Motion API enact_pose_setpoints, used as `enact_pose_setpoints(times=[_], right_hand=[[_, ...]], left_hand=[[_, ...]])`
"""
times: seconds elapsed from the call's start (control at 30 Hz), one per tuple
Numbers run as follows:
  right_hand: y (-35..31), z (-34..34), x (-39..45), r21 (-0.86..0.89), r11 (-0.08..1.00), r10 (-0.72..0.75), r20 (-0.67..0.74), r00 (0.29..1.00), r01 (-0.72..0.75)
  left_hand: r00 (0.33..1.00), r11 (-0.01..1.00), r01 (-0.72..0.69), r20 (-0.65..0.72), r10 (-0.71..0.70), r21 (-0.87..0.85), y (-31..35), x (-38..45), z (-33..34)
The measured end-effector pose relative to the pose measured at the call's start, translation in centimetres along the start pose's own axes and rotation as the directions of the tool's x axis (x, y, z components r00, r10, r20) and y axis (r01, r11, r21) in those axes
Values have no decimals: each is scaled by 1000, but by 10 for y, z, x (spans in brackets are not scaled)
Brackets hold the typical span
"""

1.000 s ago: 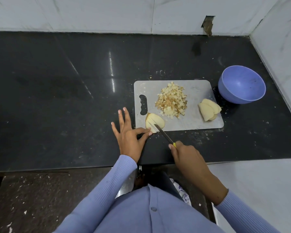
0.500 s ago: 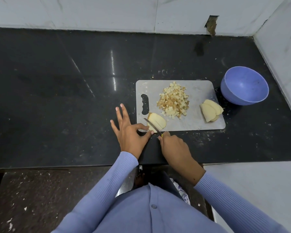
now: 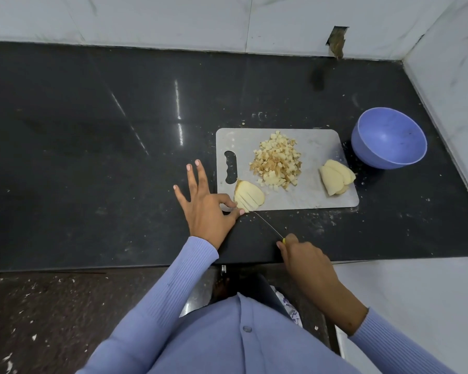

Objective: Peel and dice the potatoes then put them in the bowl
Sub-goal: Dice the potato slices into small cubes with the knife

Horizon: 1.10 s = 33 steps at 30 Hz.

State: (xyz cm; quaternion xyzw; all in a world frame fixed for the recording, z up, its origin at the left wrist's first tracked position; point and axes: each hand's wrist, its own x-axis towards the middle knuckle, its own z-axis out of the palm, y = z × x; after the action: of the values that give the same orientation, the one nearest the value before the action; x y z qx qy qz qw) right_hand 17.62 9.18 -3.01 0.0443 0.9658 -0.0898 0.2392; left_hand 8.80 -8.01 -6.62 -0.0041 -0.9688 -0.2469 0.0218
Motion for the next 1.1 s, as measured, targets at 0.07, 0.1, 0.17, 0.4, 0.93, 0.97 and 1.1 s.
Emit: enact_pose_setpoints(times=[0.07, 0.1, 0.17, 0.4, 0.93, 0.97, 1.1], right_hand=[[1, -1, -1, 37, 999, -5, -14, 1000, 6], [0, -1, -2, 54, 998, -15, -28, 999, 16], [-2, -4, -4, 81, 996, -30, -74, 997, 36], [-19, -13, 16, 139, 986, -77, -129, 989, 95], [-32, -7, 33, -14, 995, -96, -16, 995, 96], [-31, -7, 33, -17, 995, -95, -5, 995, 95], [-24, -7, 27, -26, 996, -90, 25, 996, 90]], left_hand=[[1000, 1000, 8, 2, -8, -29, 0, -1, 0], [1000, 999, 11, -4, -11, -48, 0, -1, 0], [1000, 996, 7, -25, -9, -90, 0, -3, 2], [993, 979, 1, -118, -26, -205, -1, -9, 10], [992, 969, 64, -89, -88, -239, -2, -6, 13], [993, 966, 79, -70, -99, -244, -2, -5, 11], [992, 960, 109, -27, -120, -258, -1, -2, 8]])
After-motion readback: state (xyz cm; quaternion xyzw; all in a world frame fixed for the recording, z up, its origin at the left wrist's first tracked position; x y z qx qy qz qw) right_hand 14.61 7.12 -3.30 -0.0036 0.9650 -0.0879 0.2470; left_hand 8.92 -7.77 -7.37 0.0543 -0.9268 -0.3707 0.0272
